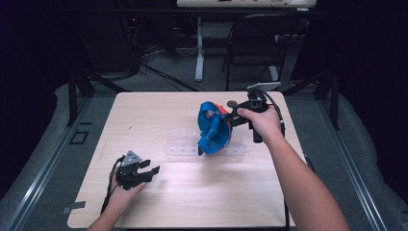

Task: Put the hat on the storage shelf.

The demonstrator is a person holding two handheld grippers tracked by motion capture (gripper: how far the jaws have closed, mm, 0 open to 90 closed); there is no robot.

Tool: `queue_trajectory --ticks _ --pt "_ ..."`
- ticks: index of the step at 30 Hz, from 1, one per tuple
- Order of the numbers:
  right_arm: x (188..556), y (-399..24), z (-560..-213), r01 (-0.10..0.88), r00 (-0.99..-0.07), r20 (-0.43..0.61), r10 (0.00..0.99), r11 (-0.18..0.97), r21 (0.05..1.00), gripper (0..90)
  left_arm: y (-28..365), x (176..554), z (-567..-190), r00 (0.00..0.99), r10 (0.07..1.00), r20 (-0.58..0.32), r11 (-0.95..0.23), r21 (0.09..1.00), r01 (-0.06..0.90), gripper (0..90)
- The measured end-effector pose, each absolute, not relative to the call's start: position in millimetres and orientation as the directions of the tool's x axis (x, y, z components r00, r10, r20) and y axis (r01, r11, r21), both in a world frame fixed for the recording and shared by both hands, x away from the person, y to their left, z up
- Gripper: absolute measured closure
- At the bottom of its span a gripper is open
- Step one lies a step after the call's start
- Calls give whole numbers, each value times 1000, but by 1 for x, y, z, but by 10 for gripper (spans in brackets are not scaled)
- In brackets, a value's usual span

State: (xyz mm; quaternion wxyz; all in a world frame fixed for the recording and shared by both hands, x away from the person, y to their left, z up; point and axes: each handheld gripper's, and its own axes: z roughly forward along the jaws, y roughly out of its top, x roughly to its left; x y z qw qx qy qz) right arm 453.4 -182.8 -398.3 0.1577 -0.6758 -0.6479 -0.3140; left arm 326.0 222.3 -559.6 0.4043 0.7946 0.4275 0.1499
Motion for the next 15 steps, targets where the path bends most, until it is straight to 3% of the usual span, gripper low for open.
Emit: queue_trajectory --ticks 15 --pt "423 -182 -433 978 -87 595 799 -46 205 579 222 326 -560 589 802 -104 -310 769 559 492"
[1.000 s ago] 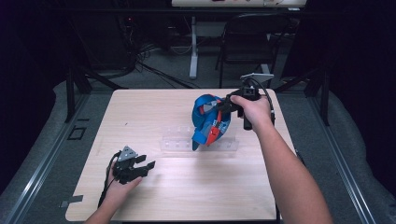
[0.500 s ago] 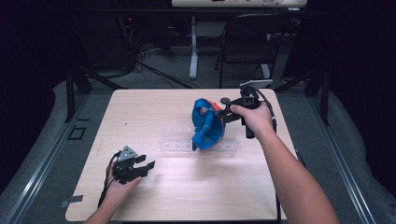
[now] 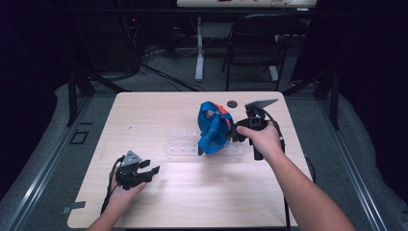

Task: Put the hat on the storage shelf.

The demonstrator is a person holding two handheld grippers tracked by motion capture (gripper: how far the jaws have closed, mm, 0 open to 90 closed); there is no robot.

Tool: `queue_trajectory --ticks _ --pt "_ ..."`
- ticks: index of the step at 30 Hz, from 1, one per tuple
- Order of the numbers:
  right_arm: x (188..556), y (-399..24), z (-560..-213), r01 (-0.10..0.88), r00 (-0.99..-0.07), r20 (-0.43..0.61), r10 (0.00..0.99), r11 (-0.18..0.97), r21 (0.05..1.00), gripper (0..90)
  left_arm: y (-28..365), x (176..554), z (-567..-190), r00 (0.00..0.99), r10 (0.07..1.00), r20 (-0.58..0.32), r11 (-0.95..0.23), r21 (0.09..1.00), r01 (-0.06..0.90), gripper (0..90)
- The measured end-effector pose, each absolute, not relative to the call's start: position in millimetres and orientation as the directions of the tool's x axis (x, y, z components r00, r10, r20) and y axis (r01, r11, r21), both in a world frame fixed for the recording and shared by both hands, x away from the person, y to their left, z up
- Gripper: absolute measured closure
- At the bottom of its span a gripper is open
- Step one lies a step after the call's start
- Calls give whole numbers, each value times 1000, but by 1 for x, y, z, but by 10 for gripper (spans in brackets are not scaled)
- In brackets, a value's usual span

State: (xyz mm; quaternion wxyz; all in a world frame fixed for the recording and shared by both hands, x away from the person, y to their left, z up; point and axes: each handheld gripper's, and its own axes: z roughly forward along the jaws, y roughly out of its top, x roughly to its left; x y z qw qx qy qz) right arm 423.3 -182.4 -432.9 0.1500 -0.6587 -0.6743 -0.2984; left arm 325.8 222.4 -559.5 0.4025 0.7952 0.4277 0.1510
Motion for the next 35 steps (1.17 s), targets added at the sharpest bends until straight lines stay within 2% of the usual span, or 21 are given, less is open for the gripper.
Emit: queue_trajectory --ticks 8,16,26,31,33,35 --pt "407 -183 -459 976 -92 571 816 -40 214 578 222 326 -560 587 803 -104 -310 769 559 491" --pt "388 -185 -476 974 -134 567 813 2 227 572 222 326 -560 587 803 -105 -309 769 559 491" --pt "346 -188 -507 931 -261 507 821 76 357 545 221 325 -560 582 807 -102 -307 769 560 490" --pt "327 -192 -525 905 -299 510 806 70 420 544 222 326 -560 580 808 -103 -307 767 563 489" --pt "314 -199 -535 864 -341 485 805 65 500 522 221 326 -560 585 805 -100 -311 768 559 490" --pt "310 -201 -539 847 -350 459 816 67 527 524 220 326 -561 591 802 -93 -320 767 556 498"
